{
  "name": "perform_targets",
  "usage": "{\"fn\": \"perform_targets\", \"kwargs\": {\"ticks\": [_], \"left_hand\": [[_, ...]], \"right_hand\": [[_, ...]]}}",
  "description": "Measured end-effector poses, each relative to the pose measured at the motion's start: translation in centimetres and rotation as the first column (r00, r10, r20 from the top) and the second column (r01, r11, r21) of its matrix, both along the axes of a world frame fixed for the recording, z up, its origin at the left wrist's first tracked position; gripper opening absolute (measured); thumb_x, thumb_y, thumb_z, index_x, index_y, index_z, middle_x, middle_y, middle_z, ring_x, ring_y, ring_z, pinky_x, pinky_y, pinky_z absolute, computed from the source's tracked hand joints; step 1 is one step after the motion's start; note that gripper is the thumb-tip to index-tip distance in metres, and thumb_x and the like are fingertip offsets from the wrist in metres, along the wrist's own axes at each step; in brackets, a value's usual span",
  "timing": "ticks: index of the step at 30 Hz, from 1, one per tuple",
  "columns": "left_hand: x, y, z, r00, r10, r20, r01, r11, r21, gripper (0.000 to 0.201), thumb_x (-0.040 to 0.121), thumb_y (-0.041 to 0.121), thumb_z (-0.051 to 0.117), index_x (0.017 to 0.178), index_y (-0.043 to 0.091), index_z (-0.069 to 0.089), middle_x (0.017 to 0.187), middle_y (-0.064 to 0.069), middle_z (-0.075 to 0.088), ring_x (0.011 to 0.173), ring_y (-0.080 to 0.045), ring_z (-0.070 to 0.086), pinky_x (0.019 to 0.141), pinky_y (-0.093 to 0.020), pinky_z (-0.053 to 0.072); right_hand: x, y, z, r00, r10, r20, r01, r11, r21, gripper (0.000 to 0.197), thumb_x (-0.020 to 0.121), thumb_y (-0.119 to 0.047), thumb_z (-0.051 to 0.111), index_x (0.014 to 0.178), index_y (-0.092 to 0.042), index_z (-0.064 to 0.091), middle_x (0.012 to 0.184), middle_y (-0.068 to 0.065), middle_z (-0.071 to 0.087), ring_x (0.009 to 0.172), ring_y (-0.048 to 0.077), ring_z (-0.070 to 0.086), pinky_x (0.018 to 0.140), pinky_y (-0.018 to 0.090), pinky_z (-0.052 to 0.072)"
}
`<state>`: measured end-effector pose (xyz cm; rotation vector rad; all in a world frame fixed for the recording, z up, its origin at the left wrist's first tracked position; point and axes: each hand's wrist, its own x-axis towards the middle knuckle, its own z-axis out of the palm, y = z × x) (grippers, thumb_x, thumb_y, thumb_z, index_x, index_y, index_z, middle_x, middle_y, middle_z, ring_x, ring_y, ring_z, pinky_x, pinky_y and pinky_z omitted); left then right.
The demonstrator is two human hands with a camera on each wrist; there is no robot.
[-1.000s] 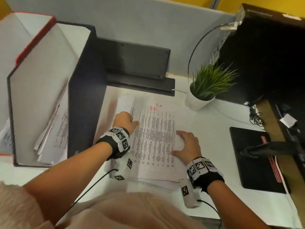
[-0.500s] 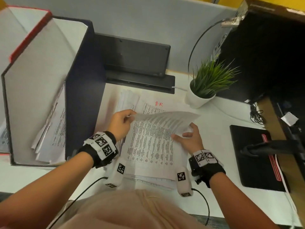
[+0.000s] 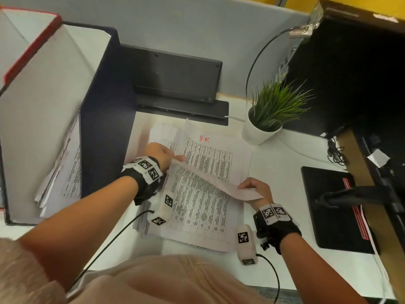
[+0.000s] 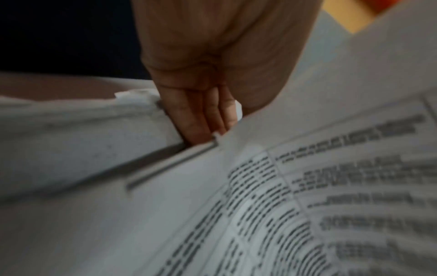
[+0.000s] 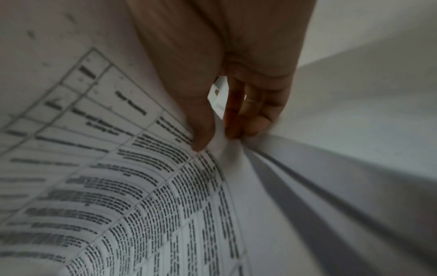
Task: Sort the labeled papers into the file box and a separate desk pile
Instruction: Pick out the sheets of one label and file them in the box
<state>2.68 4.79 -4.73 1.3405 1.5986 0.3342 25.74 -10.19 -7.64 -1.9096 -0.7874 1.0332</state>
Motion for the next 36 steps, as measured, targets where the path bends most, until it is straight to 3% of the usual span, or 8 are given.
{"fn": "perform_targets", "kwargs": {"ticks": [7, 10, 14, 17, 22, 26, 30, 36], "left_hand": [[0.1, -0.9, 0.3, 0.957, -0.157, -0.244, 0.209, 0.957, 0.201, 0.035, 0.088, 0.019, 0.061, 0.056, 0.01, 0.052, 0.059, -0.004, 0.051, 0.05, -0.013, 0.044, 0.05, -0.021, 0.038], [-0.2, -1.8, 0.8, 0.916, -0.181, -0.357, 0.311, 0.884, 0.349, 0.024, 0.094, 0.02, 0.051, 0.086, 0.002, 0.064, 0.091, -0.012, 0.058, 0.073, -0.018, 0.055, 0.066, -0.026, 0.046], [-0.7, -2.9, 0.9, 0.965, -0.253, -0.065, 0.237, 0.741, 0.629, 0.032, 0.092, 0.0, 0.045, 0.118, 0.006, 0.062, 0.105, 0.0, 0.058, 0.097, -0.011, 0.052, 0.086, -0.019, 0.041], [-0.9, -2.9, 0.8, 0.933, -0.272, 0.235, 0.136, 0.872, 0.47, 0.032, 0.094, 0.0, 0.04, 0.113, 0.013, 0.062, 0.108, 0.005, 0.063, 0.095, -0.001, 0.059, 0.079, -0.006, 0.045], [-0.7, -2.2, 0.8, 0.889, -0.179, 0.422, 0.086, 0.97, 0.229, 0.034, 0.092, -0.006, 0.038, 0.103, 0.013, 0.065, 0.104, -0.006, 0.065, 0.097, -0.015, 0.06, 0.078, -0.016, 0.048], [-0.5, -0.9, 1.0, 0.948, -0.017, 0.318, -0.008, 0.997, 0.078, 0.026, 0.084, -0.008, 0.042, 0.099, -0.015, 0.061, 0.096, -0.025, 0.064, 0.096, -0.034, 0.057, 0.086, -0.041, 0.048], [-0.2, 0.3, 0.8, 0.976, 0.095, 0.196, -0.114, 0.99, 0.084, 0.024, 0.085, 0.006, 0.048, 0.07, 0.006, 0.067, 0.081, -0.01, 0.067, 0.08, -0.025, 0.059, 0.083, -0.038, 0.052], [-0.1, 0.5, 0.3, 0.985, -0.054, -0.166, 0.075, 0.99, 0.122, 0.03, 0.069, 0.029, 0.081, 0.061, 0.018, 0.053, 0.062, 0.002, 0.054, 0.056, -0.009, 0.05, 0.053, -0.021, 0.045]], "right_hand": [[-0.4, 0.1, -0.1, 0.997, -0.076, -0.018, 0.077, 0.996, 0.047, 0.031, 0.069, -0.005, 0.08, 0.056, -0.014, 0.053, 0.065, 0.003, 0.057, 0.06, 0.015, 0.052, 0.056, 0.017, 0.044], [-0.4, 0.2, 0.1, 0.991, -0.13, 0.019, 0.128, 0.988, 0.087, 0.028, 0.069, -0.004, 0.079, 0.058, -0.012, 0.055, 0.066, 0.002, 0.057, 0.065, 0.015, 0.053, 0.058, 0.011, 0.047], [-0.1, 0.6, 0.6, 0.985, -0.168, 0.034, 0.161, 0.975, 0.15, 0.039, 0.066, 0.001, 0.08, 0.053, -0.014, 0.045, 0.058, 0.002, 0.049, 0.057, 0.014, 0.046, 0.051, 0.009, 0.04], [0.0, 1.2, 1.3, 0.987, -0.162, 0.018, 0.157, 0.977, 0.147, 0.033, 0.064, 0.002, 0.081, 0.07, -0.009, 0.05, 0.064, 0.001, 0.051, 0.061, 0.015, 0.048, 0.052, 0.012, 0.04], [0.5, 1.5, 1.7, 0.989, -0.122, -0.087, 0.133, 0.981, 0.139, 0.058, 0.066, 0.003, 0.08, 0.111, -0.011, 0.046, 0.089, -0.006, 0.062, 0.079, 0.007, 0.061, 0.067, 0.019, 0.053], [0.4, 1.0, 1.1, 0.999, -0.039, 0.023, 0.038, 0.999, 0.039, 0.016, 0.073, 0.001, 0.074, 0.067, -0.007, 0.062, 0.061, -0.001, 0.059, 0.056, 0.011, 0.053, 0.046, 0.011, 0.043], [0.2, 0.6, -0.1, 0.904, -0.179, -0.388, 0.249, 0.959, 0.137, 0.056, 0.071, 0.023, 0.042, 0.031, -0.013, 0.056, 0.039, -0.006, 0.051, 0.054, 0.018, 0.044, 0.045, 0.013, 0.04], [0.3, 0.8, -0.7, 0.851, -0.263, -0.456, 0.333, 0.939, 0.08, 0.058, 0.071, 0.022, 0.04, 0.026, -0.013, 0.052, 0.048, 0.003, 0.048, 0.057, 0.021, 0.042, 0.046, 0.018, 0.041]]}}
